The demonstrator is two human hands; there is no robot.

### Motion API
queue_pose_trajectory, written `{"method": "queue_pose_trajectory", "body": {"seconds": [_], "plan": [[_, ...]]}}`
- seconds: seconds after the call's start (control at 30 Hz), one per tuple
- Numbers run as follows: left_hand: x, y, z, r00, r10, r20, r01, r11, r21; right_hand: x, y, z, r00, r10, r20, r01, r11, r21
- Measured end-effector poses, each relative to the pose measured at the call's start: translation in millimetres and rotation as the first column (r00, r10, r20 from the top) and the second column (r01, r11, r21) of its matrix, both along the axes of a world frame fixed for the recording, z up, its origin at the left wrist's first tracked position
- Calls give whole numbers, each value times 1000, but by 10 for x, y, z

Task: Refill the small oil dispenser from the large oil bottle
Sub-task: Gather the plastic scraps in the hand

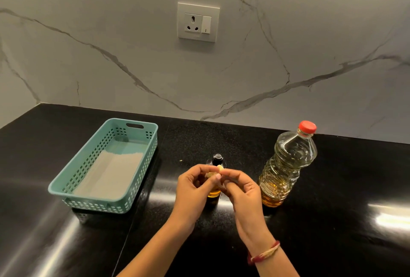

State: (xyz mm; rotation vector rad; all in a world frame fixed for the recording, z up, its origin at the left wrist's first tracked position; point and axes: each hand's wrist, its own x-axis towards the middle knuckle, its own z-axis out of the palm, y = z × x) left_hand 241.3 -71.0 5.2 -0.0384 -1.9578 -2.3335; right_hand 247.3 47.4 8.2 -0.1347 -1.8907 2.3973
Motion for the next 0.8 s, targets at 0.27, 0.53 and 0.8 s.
{"method": "queue_pose_trajectory", "body": {"seconds": [0.27,0.53,0.8], "plan": [[-30,101,61,989,37,-146,-73,965,-251,79,21,207,977,168,128,-104,909,-403],[-53,78,-2,938,-44,-344,-207,724,-658,186,133,245,954,185,237,-82,918,-388],[208,373,1,923,-261,-282,59,821,-568,458,511,267,943,-4,334,157,887,-434]]}}
